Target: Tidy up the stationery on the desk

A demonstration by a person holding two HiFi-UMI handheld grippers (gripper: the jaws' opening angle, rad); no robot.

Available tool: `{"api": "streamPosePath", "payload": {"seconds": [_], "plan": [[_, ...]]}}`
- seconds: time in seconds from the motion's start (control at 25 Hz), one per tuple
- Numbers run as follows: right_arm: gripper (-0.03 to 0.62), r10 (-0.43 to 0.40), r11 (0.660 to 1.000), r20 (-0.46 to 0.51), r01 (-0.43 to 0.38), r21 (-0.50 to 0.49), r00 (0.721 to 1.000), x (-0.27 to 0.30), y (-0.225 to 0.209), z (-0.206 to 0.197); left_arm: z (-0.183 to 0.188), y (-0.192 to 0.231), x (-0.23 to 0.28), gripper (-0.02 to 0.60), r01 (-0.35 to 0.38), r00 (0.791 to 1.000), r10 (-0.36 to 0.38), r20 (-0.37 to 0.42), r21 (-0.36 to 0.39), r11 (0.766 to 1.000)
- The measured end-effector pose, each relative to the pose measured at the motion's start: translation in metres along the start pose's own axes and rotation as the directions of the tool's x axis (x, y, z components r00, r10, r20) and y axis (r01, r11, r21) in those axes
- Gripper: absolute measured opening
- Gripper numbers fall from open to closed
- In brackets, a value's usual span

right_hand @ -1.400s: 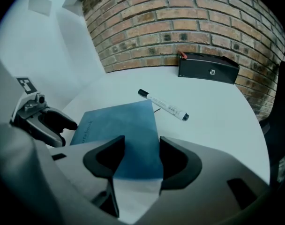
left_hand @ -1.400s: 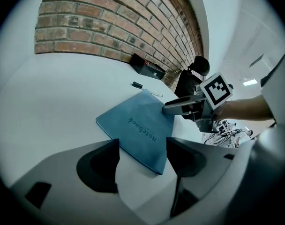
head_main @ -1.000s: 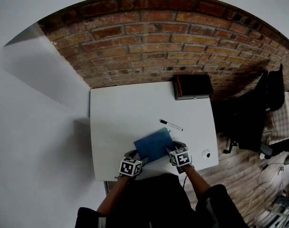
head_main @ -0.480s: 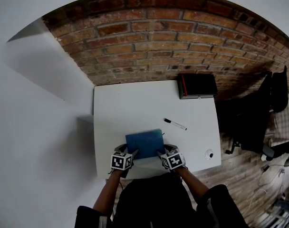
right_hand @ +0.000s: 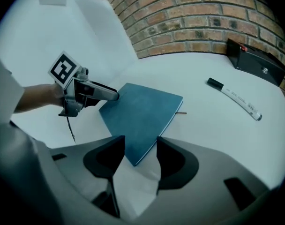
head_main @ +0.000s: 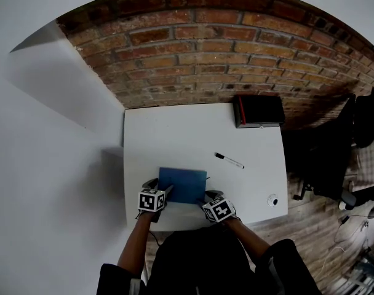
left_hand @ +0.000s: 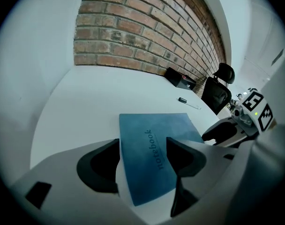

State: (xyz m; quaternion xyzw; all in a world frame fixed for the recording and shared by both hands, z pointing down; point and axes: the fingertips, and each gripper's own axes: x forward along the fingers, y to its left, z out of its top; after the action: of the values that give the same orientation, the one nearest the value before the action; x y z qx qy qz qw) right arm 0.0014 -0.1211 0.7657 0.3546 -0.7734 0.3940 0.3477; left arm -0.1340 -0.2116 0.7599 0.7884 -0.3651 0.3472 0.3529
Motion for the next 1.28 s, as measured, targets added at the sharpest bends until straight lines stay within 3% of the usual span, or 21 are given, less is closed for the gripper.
{"api": "streamPosePath", "payload": {"seconds": [0.08, 0.2, 0.36, 0.48, 0.76, 0.88, 1.08, 1.2, 1.28], "plan": [[0.225, -0.015, 1.0, 0.032, 0.016, -0.027, 0.999, -0.008, -0.005, 0.009, 0.001, 0.005, -0.008, 0.305, -0.029, 0.999, 0.03, 0.037, -0.033, 0.999], [0.225, -0.018, 0.995, 0.1, 0.027, -0.097, 0.995, -0.02, -0.012, 0.042, -0.001, 0.011, -0.027, 0.305, -0.063, 0.99, 0.08, 0.117, -0.142, 0.988], [0.225, 0.054, 0.965, 0.109, -0.024, -0.262, 0.993, -0.014, -0.007, 0.085, -0.018, -0.004, -0.043, 0.305, -0.047, 0.979, 0.106, 0.174, -0.313, 0.948], [0.225, 0.117, 0.906, 0.053, -0.084, -0.414, 0.992, 0.001, 0.008, 0.105, -0.033, -0.018, -0.047, 0.305, -0.039, 0.974, 0.131, 0.182, -0.44, 0.897], [0.225, 0.175, 0.755, -0.094, -0.195, -0.626, 0.98, 0.037, 0.028, 0.122, -0.067, -0.03, -0.046, 0.304, -0.103, 0.959, 0.252, 0.127, -0.674, 0.732], [0.225, 0.164, 0.725, -0.138, -0.214, -0.654, 0.977, 0.052, 0.025, 0.124, -0.074, -0.036, -0.047, 0.304, -0.105, 0.949, 0.287, 0.13, -0.729, 0.676], [0.225, 0.186, 0.711, -0.174, -0.255, -0.656, 0.967, 0.067, 0.026, 0.127, -0.069, -0.053, -0.036, 0.302, -0.104, 0.933, 0.332, 0.141, -0.777, 0.621], [0.225, 0.189, 0.705, -0.21, -0.281, -0.652, 0.959, 0.072, 0.026, 0.122, -0.064, -0.063, -0.024, 0.302, -0.111, 0.933, 0.337, 0.126, -0.79, 0.603], [0.224, 0.183, 0.704, -0.234, -0.293, -0.647, 0.955, 0.074, 0.024, 0.119, -0.062, -0.07, -0.016, 0.302, -0.105, 0.941, 0.316, 0.119, -0.787, 0.608]]}}
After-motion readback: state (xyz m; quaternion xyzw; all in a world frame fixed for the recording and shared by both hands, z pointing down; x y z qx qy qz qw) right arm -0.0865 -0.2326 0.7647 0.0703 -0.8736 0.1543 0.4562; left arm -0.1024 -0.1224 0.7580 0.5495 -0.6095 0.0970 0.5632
